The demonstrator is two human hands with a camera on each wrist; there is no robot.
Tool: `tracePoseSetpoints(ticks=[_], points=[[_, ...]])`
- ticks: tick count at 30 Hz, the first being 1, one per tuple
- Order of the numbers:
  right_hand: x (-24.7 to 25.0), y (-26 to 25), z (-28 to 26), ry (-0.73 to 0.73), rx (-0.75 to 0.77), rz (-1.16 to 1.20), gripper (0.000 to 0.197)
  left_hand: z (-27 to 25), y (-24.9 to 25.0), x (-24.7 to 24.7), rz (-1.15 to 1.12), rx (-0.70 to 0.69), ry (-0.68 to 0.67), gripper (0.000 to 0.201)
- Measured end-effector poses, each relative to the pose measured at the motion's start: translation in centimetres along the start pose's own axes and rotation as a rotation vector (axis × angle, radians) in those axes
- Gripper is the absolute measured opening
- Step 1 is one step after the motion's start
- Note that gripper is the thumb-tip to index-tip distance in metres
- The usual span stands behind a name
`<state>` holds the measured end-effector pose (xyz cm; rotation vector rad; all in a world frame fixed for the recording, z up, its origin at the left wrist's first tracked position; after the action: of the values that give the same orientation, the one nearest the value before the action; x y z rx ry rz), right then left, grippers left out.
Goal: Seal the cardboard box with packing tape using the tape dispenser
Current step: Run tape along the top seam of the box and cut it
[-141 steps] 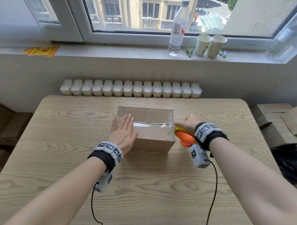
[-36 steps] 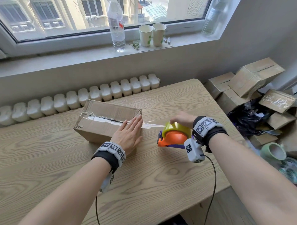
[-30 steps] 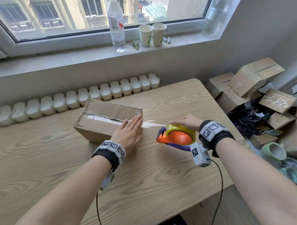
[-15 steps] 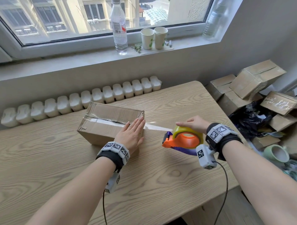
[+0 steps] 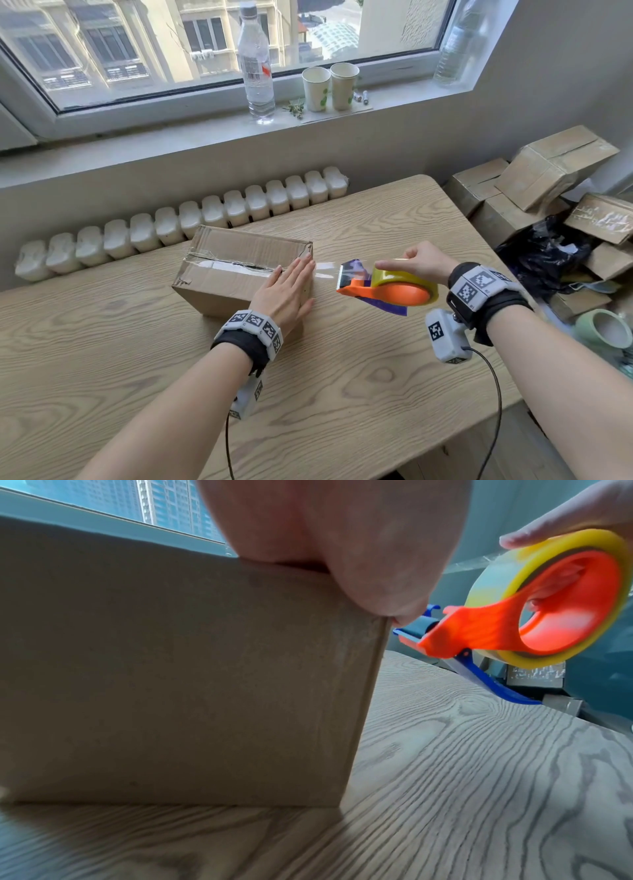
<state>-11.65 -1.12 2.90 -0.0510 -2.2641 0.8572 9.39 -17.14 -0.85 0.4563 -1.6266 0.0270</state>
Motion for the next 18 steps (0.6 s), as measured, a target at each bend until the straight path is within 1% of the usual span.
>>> tracePoseSetpoints(ticks=[3, 9, 14, 18], points=[[-0.2, -0.2, 0.2, 0.005, 0.043, 0.033, 0.06, 0.0, 0.0, 0.0, -0.016, -0.006, 0.012, 0.07], [-0.5, -0.8, -0.3, 0.012, 0.123, 0.157, 0.048, 0.0, -0.2, -0.2, -0.022, -0.007, 0.032, 0.069], [-0.7, -1.4, -1.0, 0.01, 0.174, 0.174, 0.045, 0.0, -0.2, 0.0, -0.049, -0.008, 0.052, 0.07], [-0.9, -1.9, -1.0, 0.05, 0.211, 0.163, 0.047, 0.1, -0.3, 0.0, -0.056, -0.001, 0.047, 0.072]])
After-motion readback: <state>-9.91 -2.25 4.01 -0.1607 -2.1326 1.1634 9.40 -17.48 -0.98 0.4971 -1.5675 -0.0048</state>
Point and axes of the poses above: each hand's wrist, its own z-axis towards the middle knuckle, its own x-axis out of the back of the hand, y = z × x, the point moved 5 cm from there along z, towards the middle knuckle
